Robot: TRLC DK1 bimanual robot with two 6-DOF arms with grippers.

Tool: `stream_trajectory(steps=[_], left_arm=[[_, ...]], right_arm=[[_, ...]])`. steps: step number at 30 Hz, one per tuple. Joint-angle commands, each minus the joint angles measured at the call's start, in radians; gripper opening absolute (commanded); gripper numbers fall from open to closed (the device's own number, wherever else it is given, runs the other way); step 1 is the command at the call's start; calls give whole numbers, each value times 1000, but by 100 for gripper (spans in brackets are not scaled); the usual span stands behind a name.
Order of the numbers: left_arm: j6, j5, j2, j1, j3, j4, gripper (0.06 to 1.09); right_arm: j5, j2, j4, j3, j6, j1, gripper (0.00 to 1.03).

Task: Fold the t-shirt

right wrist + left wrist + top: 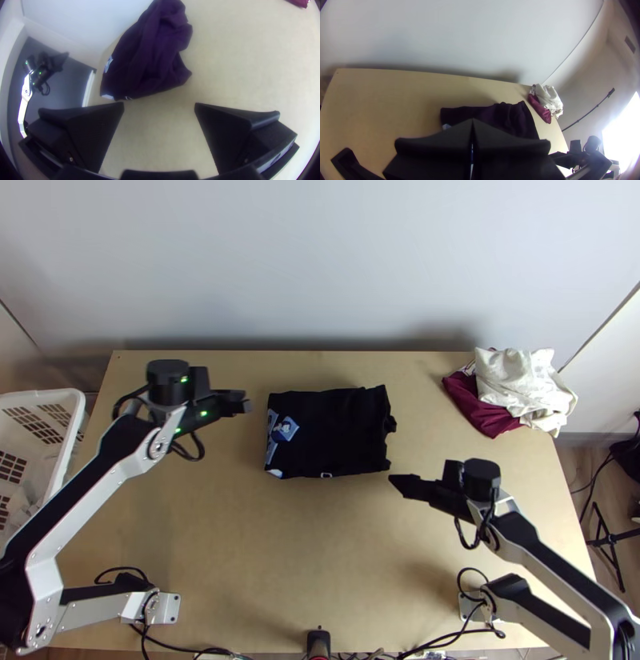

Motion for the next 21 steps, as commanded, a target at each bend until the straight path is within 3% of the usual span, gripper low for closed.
stream_trajectory(steps=[1,21], left_arm=[[4,-6,-89,60,-68,0,10],[28,-13,-206,175,-111,-20,10]], right_arm=[[-30,199,118,55,20,1,98],[-95,531,174,297,78,49,98]])
